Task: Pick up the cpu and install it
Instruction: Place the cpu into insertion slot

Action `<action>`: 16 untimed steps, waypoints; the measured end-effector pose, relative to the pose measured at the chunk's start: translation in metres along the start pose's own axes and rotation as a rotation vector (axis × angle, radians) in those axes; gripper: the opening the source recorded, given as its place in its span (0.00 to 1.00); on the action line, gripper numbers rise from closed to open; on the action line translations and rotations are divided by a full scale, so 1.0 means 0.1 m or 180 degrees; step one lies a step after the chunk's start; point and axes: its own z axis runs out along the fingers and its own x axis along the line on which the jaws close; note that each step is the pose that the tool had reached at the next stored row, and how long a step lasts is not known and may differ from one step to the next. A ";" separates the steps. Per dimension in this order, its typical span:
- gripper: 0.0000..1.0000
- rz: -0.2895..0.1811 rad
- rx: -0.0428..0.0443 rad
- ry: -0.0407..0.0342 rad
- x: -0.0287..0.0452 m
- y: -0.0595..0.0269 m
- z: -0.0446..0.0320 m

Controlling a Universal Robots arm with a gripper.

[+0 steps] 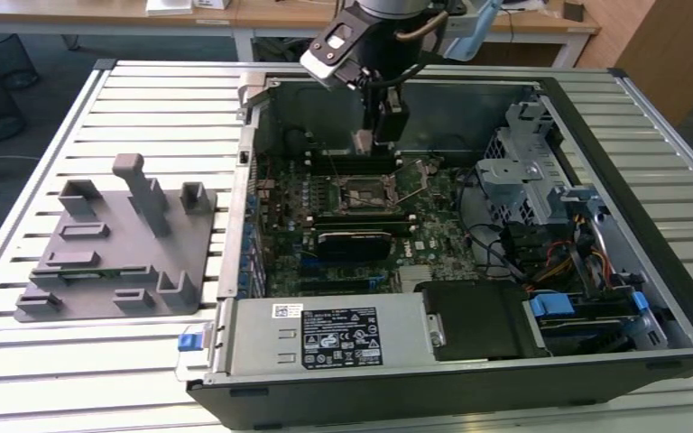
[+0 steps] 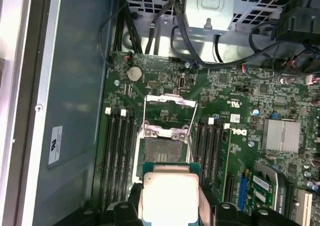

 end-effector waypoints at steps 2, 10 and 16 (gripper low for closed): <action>0.53 0.0000 0.0000 0.0000 0.006 0.001 0.035; 0.53 0.0000 0.0000 0.0000 0.016 0.000 0.132; 0.53 0.0000 0.0000 0.0000 0.017 -0.001 0.188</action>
